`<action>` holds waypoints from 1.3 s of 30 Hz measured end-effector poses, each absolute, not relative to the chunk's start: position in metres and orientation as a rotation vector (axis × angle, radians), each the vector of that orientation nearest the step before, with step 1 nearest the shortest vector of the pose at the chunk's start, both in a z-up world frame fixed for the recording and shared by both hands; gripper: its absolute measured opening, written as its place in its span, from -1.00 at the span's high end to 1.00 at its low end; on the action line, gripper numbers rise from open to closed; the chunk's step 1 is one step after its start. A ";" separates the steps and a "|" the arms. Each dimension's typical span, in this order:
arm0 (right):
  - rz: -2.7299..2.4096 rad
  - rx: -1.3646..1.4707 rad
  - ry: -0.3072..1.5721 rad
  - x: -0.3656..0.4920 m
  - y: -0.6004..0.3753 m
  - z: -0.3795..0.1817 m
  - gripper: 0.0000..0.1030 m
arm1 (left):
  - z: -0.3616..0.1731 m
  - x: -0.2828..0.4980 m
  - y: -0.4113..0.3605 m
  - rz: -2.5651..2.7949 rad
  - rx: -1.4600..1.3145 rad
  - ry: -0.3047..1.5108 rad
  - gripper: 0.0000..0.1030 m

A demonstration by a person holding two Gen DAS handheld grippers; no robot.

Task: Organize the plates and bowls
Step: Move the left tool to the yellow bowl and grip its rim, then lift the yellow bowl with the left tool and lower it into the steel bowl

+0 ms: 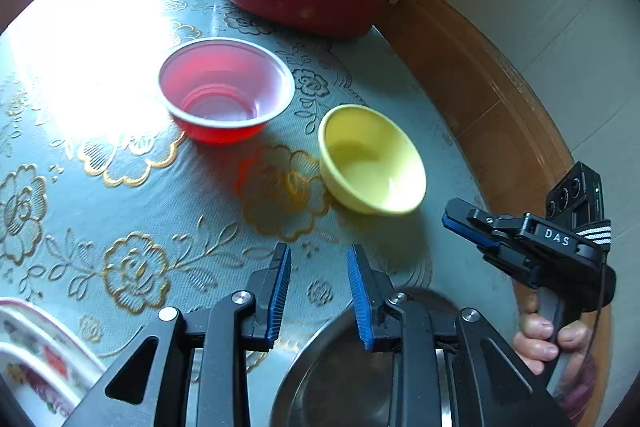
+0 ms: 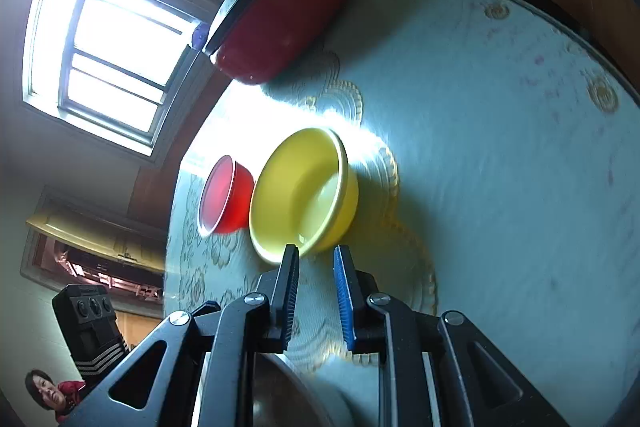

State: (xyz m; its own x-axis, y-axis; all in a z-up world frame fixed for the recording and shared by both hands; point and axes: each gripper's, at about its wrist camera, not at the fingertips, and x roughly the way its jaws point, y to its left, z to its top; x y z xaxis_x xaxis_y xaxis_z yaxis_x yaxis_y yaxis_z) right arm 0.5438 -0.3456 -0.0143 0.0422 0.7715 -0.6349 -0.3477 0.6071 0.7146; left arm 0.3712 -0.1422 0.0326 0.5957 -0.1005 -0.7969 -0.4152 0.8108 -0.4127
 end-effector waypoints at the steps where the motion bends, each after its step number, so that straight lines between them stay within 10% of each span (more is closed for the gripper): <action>1: 0.895 0.418 1.251 0.547 -0.343 -0.014 0.64 | 0.033 0.375 -0.141 0.203 -0.618 0.927 0.43; 39: 0.880 0.323 1.074 0.536 -0.338 0.023 0.87 | 0.042 0.417 -0.136 0.101 -0.647 0.915 0.76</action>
State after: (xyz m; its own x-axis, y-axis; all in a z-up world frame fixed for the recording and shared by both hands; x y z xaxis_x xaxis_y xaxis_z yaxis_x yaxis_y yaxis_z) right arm 0.5360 -0.3384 0.0229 0.1884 0.7568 -0.6258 -0.4651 0.6300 0.6219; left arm 0.4166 -0.1361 0.0422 0.6189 -0.1857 -0.7632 -0.3470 0.8071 -0.4777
